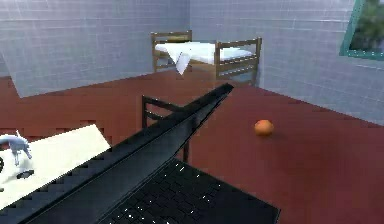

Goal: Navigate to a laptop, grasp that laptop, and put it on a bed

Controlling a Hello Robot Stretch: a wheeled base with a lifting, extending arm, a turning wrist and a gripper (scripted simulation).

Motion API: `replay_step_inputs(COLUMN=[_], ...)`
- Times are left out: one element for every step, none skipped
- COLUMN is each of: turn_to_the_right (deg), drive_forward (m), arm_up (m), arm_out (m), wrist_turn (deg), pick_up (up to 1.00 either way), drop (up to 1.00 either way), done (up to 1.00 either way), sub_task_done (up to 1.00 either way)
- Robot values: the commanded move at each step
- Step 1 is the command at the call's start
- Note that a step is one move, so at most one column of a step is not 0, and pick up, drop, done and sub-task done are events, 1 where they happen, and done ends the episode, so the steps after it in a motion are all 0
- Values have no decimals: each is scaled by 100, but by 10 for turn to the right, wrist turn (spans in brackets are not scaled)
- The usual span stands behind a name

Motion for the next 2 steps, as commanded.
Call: replay_step_inputs(turn_to_the_right=[240, 0], drive_forward=[0, 100], arm_up=[0, 0], arm_out=[0, 0], wrist_turn=[0, 0], pick_up=[0, 0], drop=[0, 0], done=[0, 0], sub_task_done=[0, 0])
